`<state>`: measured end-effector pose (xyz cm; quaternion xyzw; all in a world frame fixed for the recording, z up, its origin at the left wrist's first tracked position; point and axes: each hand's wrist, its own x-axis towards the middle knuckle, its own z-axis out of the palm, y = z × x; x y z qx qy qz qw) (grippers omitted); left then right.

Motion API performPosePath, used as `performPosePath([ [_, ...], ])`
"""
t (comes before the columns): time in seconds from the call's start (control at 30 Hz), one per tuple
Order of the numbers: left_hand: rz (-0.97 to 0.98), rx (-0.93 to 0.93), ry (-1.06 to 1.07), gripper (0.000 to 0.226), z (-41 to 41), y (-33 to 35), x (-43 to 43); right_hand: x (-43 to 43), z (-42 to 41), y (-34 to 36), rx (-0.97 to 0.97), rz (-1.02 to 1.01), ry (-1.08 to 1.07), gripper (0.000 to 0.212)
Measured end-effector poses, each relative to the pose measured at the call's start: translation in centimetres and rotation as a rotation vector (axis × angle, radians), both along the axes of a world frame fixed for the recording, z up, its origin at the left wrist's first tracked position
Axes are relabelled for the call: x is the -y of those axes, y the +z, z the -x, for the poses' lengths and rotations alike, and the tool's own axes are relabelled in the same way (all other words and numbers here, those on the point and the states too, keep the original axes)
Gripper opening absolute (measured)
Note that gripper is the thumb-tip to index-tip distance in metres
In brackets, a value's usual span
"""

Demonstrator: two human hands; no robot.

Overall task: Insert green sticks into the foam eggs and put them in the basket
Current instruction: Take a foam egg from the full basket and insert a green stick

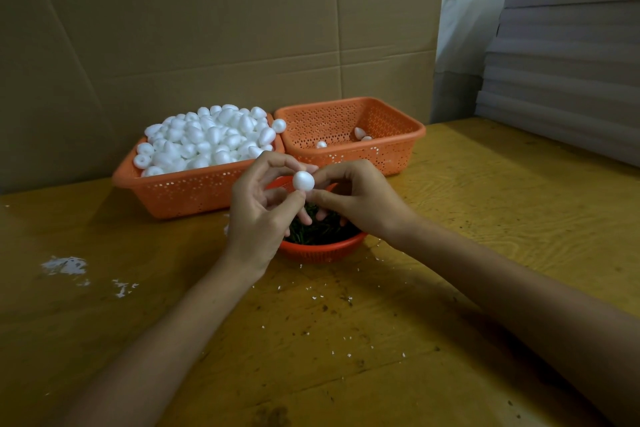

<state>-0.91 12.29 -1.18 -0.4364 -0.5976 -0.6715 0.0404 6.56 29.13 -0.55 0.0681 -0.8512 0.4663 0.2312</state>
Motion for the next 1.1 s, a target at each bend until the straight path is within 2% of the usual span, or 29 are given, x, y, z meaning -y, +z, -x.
performPosePath([
  [0.83,0.081,-0.072,-0.048,0.020,-0.25,-0.07,-0.18,-0.09,0.37,-0.17,-0.054,-0.015,0.016,0.006],
  [1.1,0.078,-0.068,-0.014,0.021,-0.75,0.07,-0.34,-0.12,0.32,0.12,0.022,-0.032,0.047,0.009],
])
